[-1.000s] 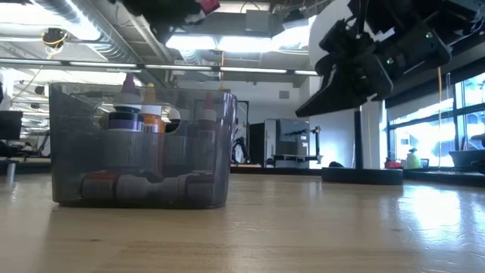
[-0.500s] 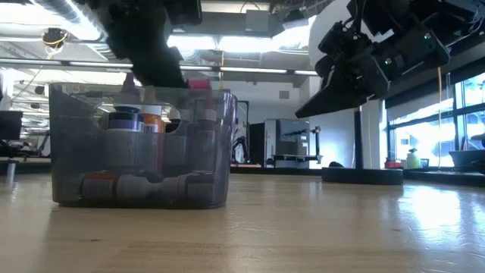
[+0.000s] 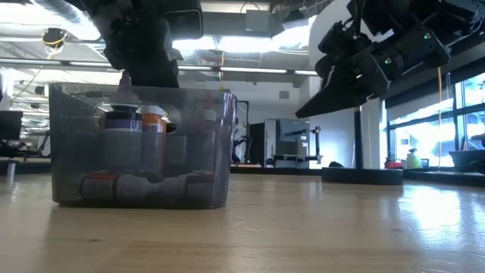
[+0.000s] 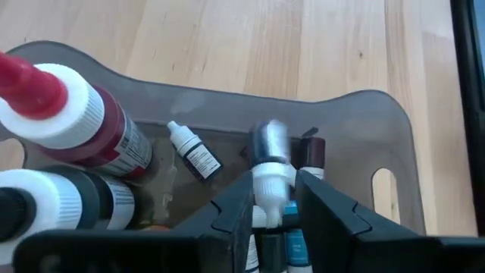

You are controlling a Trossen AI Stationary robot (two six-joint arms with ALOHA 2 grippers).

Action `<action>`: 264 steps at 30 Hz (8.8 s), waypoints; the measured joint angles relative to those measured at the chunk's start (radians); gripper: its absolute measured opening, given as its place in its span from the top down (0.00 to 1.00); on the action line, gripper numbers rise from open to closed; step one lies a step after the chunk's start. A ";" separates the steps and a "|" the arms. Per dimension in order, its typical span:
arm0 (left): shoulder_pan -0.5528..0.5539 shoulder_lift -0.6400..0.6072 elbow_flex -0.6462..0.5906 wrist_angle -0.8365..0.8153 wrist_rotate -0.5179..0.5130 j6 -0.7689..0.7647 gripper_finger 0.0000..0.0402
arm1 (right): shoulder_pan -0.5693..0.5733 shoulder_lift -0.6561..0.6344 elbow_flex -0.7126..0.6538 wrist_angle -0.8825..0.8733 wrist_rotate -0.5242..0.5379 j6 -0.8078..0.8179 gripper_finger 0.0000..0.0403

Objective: Pick & Place food coloring
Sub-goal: Put the small red food coloring bottle into the black bin, then put the small green food coloring bottle into the black bin

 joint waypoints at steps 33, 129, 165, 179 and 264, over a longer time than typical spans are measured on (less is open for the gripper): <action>0.024 -0.004 0.183 -0.189 -0.013 0.062 0.83 | 0.000 0.000 0.000 0.000 0.000 -0.001 0.64; 0.426 -0.566 -0.215 0.171 -0.392 0.718 0.90 | -0.204 0.288 0.051 0.569 -0.073 0.120 0.64; 0.426 -0.565 -0.215 0.206 -0.265 0.446 0.57 | -0.180 0.636 0.267 0.474 -0.088 0.151 0.25; 0.426 -0.565 -0.214 0.179 -0.265 0.446 0.57 | -0.181 0.788 0.468 0.301 -0.190 0.064 0.33; 0.424 -0.565 -0.214 0.155 -0.125 0.258 0.57 | 0.155 0.567 0.559 0.064 -0.200 0.051 0.81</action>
